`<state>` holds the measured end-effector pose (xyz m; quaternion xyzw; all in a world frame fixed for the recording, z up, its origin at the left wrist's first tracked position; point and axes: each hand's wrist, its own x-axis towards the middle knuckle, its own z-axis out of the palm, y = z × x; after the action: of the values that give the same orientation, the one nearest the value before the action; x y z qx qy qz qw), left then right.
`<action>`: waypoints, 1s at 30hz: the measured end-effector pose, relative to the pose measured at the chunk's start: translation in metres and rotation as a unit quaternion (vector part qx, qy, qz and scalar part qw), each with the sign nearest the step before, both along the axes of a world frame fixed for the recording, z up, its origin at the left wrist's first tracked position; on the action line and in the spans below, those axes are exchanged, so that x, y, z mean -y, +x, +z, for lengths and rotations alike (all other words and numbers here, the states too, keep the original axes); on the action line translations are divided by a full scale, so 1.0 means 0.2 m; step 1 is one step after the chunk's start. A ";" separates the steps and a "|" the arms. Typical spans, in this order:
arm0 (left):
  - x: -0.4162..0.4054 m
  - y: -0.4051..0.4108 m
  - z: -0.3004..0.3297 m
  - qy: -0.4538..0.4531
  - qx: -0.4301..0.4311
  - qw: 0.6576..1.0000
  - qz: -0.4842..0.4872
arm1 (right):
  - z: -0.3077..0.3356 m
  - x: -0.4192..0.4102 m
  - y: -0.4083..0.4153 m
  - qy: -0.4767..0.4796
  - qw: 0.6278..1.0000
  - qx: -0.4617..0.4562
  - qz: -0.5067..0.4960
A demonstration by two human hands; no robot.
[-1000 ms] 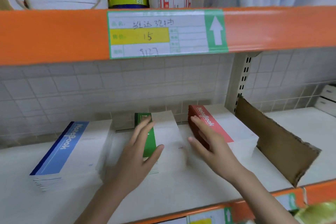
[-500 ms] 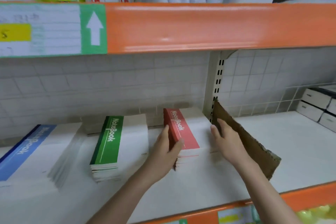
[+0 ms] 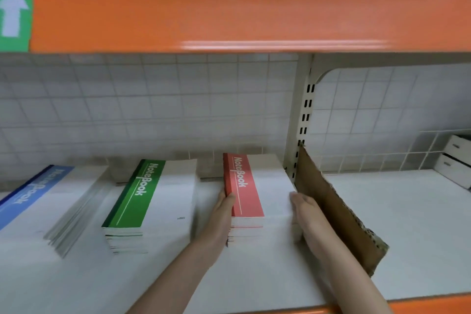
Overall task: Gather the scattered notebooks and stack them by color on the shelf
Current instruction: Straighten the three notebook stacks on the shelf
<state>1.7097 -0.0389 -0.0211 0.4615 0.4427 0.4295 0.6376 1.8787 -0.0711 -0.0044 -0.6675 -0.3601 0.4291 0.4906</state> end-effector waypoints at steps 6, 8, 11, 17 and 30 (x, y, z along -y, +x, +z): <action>-0.01 0.01 0.00 0.004 0.003 1.000 0.027 | -0.02 -0.02 0.00 0.010 1.000 -0.003 0.012; -0.02 0.01 -0.01 0.000 0.001 0.999 0.033 | -0.01 -0.01 0.00 0.016 1.000 -0.005 0.015; -0.01 0.01 0.00 0.003 0.002 0.999 0.034 | -0.01 0.00 -0.01 0.027 0.999 -0.008 0.023; 0.04 -0.04 0.00 0.047 -0.034 0.998 -0.015 | -0.02 0.07 0.00 0.097 0.993 -0.044 0.052; 0.13 -0.08 -0.08 0.223 -0.197 0.954 -0.024 | -0.16 0.13 0.02 0.276 0.948 0.105 0.122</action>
<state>1.6941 -0.0645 -0.0380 0.6779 0.4412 0.4029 0.4284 1.8827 -0.0971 -0.0357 -0.4982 -0.5927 0.2973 0.5586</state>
